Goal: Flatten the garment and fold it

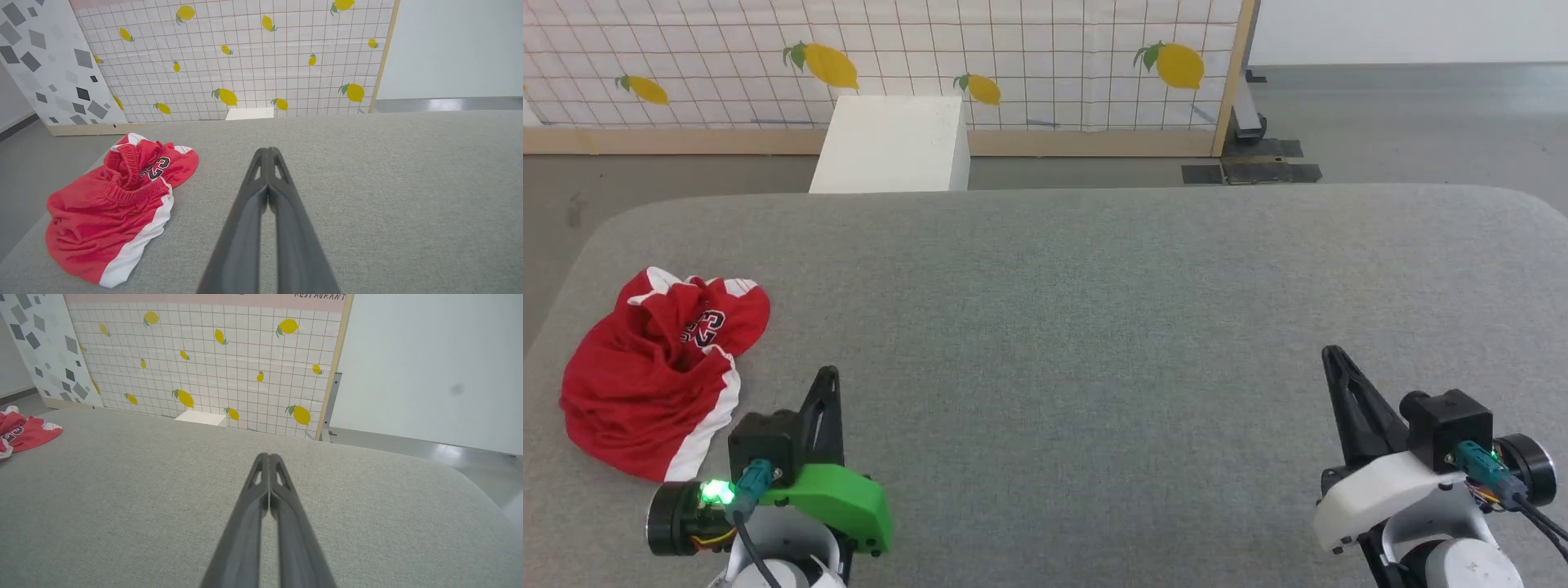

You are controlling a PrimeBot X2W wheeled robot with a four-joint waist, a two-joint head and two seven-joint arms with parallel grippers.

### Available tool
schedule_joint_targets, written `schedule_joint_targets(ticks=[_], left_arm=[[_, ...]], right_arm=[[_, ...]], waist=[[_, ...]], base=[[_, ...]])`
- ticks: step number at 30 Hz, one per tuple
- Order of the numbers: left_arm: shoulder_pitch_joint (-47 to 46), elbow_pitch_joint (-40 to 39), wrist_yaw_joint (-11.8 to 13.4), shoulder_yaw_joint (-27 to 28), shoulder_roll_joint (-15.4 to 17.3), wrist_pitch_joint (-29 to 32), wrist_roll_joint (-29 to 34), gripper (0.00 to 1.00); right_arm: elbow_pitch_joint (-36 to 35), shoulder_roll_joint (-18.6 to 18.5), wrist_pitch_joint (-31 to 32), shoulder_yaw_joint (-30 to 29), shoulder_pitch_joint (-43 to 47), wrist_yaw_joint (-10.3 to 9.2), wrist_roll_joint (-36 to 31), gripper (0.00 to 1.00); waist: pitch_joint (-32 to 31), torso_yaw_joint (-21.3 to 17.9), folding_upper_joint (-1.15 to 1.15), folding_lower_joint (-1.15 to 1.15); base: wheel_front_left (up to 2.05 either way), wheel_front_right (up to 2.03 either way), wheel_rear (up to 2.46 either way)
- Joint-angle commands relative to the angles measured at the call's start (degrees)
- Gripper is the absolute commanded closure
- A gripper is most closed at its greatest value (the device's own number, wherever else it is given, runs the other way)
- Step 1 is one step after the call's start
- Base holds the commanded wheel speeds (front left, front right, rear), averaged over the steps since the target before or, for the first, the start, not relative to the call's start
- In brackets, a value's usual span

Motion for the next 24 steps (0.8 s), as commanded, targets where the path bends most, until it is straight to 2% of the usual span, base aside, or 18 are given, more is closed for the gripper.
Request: schedule_joint_targets(ticks=[1,11,12,24], left_arm=[[0.68,-0.15,-0.05,0.19,-0.31,0.07,0.59,1.0],[0.68,-0.15,-0.05,0.19,-0.31,0.07,0.59,1.0],[-0.01,0.02,0.0,-0.13,0.01,-0.03,-0.04,0.0],[-0.06,1.09,0.44,-1.1,-0.02,-1.38,-1.24,0.0]], right_arm=[[-0.3,0.07,0.01,0.08,0.89,-0.09,-0.37,1.0],[-0.3,0.07,0.01,0.08,0.89,-0.09,-0.37,1.0],[0.05,0.0,-0.02,-0.04,0.0,0.01,0.06,0.0],[1.31,0.01,-1.38,-0.07,0.36,0.0,2.07,0.0]], waist=[[0.0,0.0,0.0,0.0],[0.0,0.0,0.0,0.0],[0.0,0.0,0.0,0.0],[0.01,0.15,0.0,0.0]], base=[[0.0,0.0,0.0],[0.0,0.0,0.0],[0.0,0.0,0.0],[0.0,0.0,0.0]])
